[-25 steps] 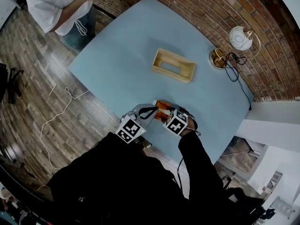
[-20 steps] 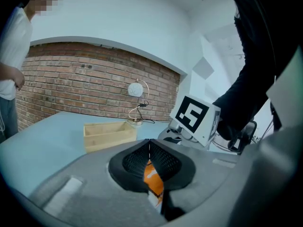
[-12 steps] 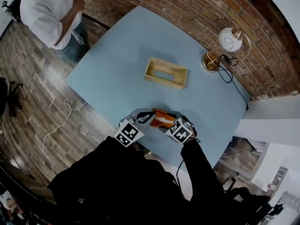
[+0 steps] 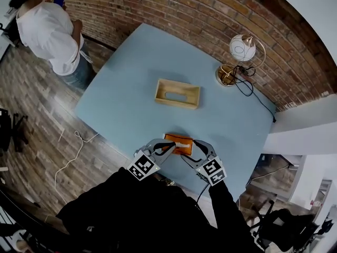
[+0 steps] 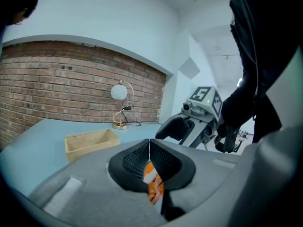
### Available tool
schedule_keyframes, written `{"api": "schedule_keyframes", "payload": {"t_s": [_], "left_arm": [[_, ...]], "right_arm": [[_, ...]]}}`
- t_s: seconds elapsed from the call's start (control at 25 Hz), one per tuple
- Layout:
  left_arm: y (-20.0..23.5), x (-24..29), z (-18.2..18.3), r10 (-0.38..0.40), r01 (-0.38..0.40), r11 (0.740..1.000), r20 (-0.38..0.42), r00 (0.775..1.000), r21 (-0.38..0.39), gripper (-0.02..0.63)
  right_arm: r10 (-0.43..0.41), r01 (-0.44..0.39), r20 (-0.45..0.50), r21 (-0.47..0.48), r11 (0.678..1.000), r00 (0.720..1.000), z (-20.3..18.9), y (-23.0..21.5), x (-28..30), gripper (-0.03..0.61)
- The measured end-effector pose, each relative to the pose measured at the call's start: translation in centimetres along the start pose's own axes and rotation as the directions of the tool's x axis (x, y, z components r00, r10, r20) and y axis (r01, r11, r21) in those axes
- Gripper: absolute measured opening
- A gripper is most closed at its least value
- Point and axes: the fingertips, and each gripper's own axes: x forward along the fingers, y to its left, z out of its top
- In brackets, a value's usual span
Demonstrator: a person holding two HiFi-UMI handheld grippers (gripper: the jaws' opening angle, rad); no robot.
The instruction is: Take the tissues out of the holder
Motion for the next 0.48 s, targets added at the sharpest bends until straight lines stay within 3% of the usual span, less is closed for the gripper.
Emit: {"api": "schedule_keyframes", "payload": {"t_s": [0.2, 0.32, 0.48], "left_arm": [[-2.3, -0.2, 2.7, -0.054, 0.054, 0.999, 0.028, 0.998, 0.006, 0.009], [-3.8, -0.3, 4.3, -0.088, 0.088, 0.996, 0.041, 0.995, 0.018, 0.011], [-4.8, -0.5, 5.8, -0.105, 0.104, 0.994, 0.054, 0.993, 0.028, 0.009]], "right_arm": [[-0.063, 0.023, 0.209, 0.19, 0.982, 0.976, 2.0, 0.4, -3.4, 0.319], [-0.096, 0.03, 0.303, 0.216, 0.976, 0.948, 3.5, 0.7, -5.5, 0.296], [-0.124, 0.031, 0.4, 0.231, 0.973, 0.908, 5.8, 1.0, -8.4, 0.214]]}}
